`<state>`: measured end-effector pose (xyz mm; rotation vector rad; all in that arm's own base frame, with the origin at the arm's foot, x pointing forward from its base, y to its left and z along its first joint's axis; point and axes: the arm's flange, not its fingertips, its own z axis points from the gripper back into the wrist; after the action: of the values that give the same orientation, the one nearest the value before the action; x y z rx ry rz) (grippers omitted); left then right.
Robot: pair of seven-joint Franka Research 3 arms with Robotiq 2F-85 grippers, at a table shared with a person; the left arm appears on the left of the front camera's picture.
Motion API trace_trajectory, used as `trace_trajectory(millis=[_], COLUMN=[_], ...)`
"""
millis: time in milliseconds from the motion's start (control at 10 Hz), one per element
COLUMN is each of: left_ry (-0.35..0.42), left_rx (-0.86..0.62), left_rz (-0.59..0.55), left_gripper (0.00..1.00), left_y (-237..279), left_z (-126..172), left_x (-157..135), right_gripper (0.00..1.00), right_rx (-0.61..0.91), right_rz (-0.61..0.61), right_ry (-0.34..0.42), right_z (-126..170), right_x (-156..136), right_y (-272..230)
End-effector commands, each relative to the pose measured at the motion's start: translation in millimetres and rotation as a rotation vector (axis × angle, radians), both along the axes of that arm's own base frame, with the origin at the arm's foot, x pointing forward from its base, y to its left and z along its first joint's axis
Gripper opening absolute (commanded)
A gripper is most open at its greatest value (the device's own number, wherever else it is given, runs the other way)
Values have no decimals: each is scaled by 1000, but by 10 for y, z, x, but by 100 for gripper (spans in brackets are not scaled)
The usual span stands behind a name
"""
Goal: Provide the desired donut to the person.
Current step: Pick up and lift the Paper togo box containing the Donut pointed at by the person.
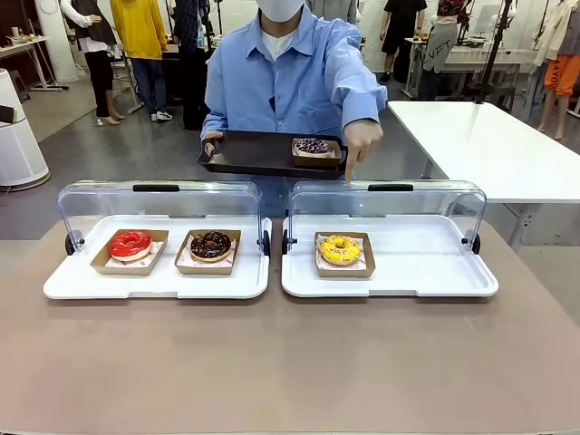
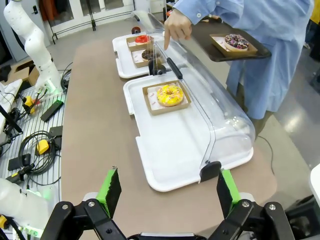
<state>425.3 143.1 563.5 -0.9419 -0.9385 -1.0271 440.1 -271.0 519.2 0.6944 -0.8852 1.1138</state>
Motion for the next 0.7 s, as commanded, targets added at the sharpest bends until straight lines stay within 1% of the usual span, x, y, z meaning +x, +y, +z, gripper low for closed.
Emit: trace_trajectory(millis=[0, 600], left_ry=[-7, -7], left_rx=[-7, -7], left_rz=[0, 0], left_gripper=[100, 100], left_y=[12, 12], left_z=[19, 19], left_x=[-8, -8], right_gripper=[100, 100], right_rx=[1, 1], right_rz=[1, 1], right_ry=[0, 0], right_z=[4, 4], right_x=[1, 1], right_y=[-2, -2])
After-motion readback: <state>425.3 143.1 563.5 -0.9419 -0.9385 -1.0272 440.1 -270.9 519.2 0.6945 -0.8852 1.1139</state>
